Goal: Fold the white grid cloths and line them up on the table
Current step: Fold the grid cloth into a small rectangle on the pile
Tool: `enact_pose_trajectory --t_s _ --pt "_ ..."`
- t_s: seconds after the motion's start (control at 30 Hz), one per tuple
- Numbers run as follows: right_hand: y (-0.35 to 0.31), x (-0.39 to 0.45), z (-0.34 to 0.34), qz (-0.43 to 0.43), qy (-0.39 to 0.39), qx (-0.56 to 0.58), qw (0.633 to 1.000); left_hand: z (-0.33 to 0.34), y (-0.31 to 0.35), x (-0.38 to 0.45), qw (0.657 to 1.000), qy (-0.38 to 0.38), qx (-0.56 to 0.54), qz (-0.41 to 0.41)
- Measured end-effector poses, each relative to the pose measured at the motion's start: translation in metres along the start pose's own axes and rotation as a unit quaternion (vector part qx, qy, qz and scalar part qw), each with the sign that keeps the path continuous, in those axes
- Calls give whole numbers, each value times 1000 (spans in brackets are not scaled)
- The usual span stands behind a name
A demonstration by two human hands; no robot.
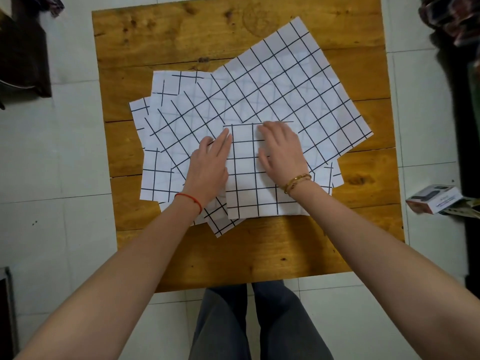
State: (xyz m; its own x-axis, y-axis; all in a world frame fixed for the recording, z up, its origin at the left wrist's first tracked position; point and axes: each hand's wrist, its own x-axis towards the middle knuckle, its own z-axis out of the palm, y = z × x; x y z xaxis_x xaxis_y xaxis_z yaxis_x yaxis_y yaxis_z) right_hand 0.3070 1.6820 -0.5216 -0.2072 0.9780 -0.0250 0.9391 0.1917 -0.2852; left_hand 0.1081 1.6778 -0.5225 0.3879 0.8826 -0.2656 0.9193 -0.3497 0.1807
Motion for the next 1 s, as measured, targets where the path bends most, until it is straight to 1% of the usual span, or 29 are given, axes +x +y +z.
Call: enact_pose_trajectory --t_s 0.03,0.1,0.17,0.23,0.43,0.6,0.77,0.93,1.0 --pt "-5 4 4 -31 -36 -17 999 0 -1 3 1000 -8 12 5" --pt "-13 9 11 -58 -108 -49 991 2 -2 9 999 -40 33 10" --pt "-17 12 18 -55 -165 -77 982 6 -4 14 996 -72 48 9" --pt "-16 11 24 -40 -192 -88 976 10 -7 16 994 -86 68 10" --pt "-5 7 28 -38 -207 -100 972 16 -16 15 991 -74 101 38" --pt "-7 11 25 -35 -203 -99 974 20 -21 12 992 -68 107 21" --pt "-24 20 27 -59 -209 -96 971 19 -19 14 991 -73 106 23" --pt "-19 15 21 -36 -206 -99 973 19 -17 15 993 -82 80 12" --pt "-3 7 14 5 -194 -93 977 17 -16 16 994 -85 74 11"
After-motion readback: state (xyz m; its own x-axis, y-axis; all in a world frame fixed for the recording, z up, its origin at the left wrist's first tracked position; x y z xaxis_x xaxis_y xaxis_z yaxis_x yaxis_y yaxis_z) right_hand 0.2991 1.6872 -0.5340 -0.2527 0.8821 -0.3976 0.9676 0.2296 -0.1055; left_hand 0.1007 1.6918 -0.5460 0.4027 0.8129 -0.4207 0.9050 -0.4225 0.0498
